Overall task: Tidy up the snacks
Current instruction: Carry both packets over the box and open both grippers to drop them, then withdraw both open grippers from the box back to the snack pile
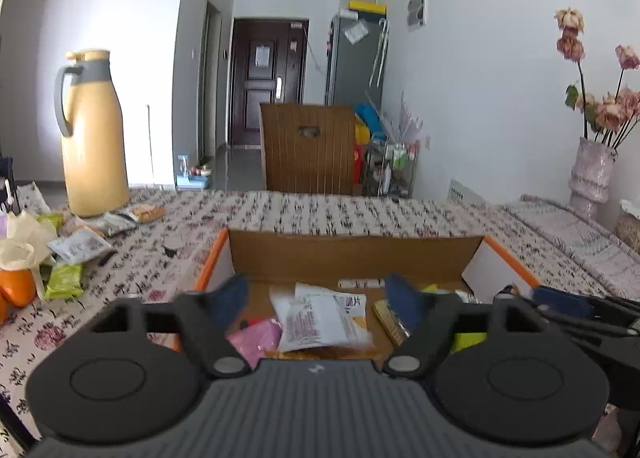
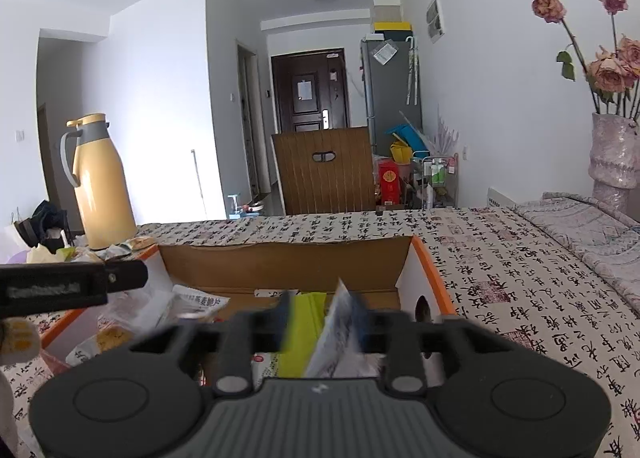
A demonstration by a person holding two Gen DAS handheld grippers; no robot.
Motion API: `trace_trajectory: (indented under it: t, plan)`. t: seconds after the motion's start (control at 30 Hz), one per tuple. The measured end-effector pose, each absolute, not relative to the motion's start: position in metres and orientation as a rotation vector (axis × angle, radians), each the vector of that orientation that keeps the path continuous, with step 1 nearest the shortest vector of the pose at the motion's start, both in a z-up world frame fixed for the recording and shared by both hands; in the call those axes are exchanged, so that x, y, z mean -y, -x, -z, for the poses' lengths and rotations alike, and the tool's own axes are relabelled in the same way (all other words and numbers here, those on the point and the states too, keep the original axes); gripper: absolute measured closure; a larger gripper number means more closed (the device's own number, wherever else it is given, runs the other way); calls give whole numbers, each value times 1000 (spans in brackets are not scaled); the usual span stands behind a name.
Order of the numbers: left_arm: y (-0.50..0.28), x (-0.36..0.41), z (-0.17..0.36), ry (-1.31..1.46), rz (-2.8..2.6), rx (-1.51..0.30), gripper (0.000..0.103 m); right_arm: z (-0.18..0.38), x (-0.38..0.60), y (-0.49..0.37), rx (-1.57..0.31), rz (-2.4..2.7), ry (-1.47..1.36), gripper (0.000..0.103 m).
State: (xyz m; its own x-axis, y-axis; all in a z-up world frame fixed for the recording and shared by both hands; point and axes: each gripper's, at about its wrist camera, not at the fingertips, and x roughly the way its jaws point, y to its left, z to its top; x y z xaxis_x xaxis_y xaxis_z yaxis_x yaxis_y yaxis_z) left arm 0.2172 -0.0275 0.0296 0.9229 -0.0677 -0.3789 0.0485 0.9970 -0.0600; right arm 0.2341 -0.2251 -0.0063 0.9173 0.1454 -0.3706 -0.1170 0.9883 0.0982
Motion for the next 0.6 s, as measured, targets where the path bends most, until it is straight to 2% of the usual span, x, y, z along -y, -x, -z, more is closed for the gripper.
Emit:
trace_trajectory:
  t: [0.03,0.07,0.13,0.2,0.6]
  plan:
    - [-216,27,-30,52,53,-385,9,6,226,-233,-381,-122,-74,31]
    - [-216,26,-30,57,46,-381,0,5,227,-232,-373,-110,-74,27]
    - [-215,25,-30,67,30,-374,0,5,229,-231,-370,-108,-84,10]
    - [-216,23,-31,75,25,-377,0,6,231,-231,-374,-99,-97,1]
    - [-217,23,-28,84,19,-393,0,8,234,-231,-385,-87,-116,0]
